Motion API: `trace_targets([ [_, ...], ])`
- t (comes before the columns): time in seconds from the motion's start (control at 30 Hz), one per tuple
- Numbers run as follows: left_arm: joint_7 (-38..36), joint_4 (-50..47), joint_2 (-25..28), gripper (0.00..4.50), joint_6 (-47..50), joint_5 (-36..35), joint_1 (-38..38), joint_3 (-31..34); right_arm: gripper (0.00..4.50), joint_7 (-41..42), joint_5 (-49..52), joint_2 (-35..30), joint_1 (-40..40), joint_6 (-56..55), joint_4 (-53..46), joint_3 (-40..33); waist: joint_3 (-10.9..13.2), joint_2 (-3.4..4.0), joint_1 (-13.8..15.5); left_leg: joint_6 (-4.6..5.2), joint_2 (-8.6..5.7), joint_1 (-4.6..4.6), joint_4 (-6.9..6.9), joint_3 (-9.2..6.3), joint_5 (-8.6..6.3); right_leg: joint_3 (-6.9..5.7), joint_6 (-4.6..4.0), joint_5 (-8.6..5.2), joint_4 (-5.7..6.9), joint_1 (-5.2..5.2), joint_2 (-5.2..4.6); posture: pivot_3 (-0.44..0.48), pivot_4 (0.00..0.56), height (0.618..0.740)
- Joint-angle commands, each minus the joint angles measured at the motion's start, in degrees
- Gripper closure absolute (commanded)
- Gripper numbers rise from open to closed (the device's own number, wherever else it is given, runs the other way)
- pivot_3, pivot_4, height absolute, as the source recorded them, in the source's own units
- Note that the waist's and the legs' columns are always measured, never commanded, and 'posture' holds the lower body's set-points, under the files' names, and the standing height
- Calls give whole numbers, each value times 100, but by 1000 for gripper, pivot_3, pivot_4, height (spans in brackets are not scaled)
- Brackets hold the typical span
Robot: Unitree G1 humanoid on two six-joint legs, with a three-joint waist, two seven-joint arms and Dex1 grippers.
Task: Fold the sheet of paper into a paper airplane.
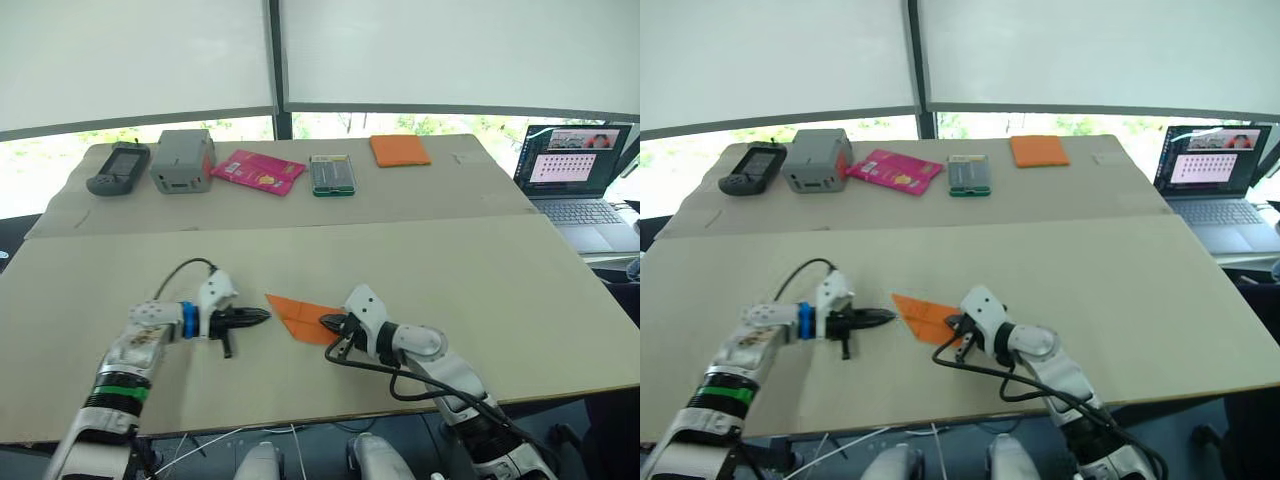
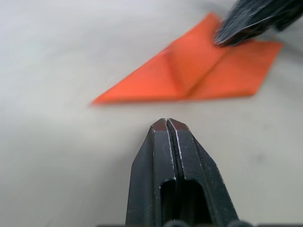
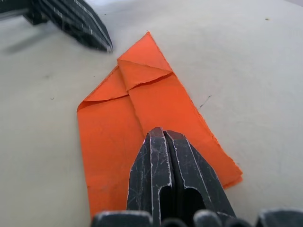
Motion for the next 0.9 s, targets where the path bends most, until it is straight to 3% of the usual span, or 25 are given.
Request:
trace_targets([
  [0.03, 31, -25, 75, 4500, 156, -75, 138, 123, 4468, 101, -127, -105, 40, 88, 360, 102, -1, -1, 7, 0, 0, 0, 0, 0, 0, 0, 0, 0, -1, 0, -1, 0, 150, 740],
  [0.13, -50, -281, 18, 4500, 278, -271, 219, 202, 4468, 135, -136, -101, 14, 52, 438, 99, -1, -1, 2, 0, 1, -1, 0, 0, 0, 0, 0, 0, 1, -2, 0, 0, 150, 740],
  [0.3, -113, -1468, -467, 4500, 1087, -1333, 219, 429, 4468, 159, -126, -80, -15, 37, 459, 91, -1, -3, 28, 0, 2, -8, 0, 0, 0, -1, 0, 0, -1, -5, 0, 0, 150, 740],
  [0.43, 29, -1527, -603, 4500, 994, -840, 104, -74, 4468, 115, -122, -49, -7, 64, 439, 88, -2, -2, 23, 0, -1, -6, 1, 0, 0, 0, 1, 1, 0, -3, 0, 0, 150, 740],
  [0.6, 288, -898, -892, 4500, 364, -110, -125, -592, 4468, 60, -126, -23, 1, 111, 381, 78, -3, -2, 23, 0, -5, -8, 0, 1, 0, 1, 1, 1, -4, -3, 0, 0, 150, 740],
  [0.77, 495, -384, -935, 4500, 165, 79, -251, -571, 4468, 45, -110, -84, 65, 184, 269, 36, -3, -2, 22, 0, -5, -9, 0, -1, 0, 1, 1, 0, -2, -4, 0, 0, 150, 740],
  [0.9, 571, 8, -606, 4500, 148, 157, -220, -363, 4468, 40, -93, -107, 118, 231, 208, 1, -3, -2, 22, 0, -6, -7, 0, -1, 0, 1, 1, 0, -3, -2, -1, 0, 150, 740],
])
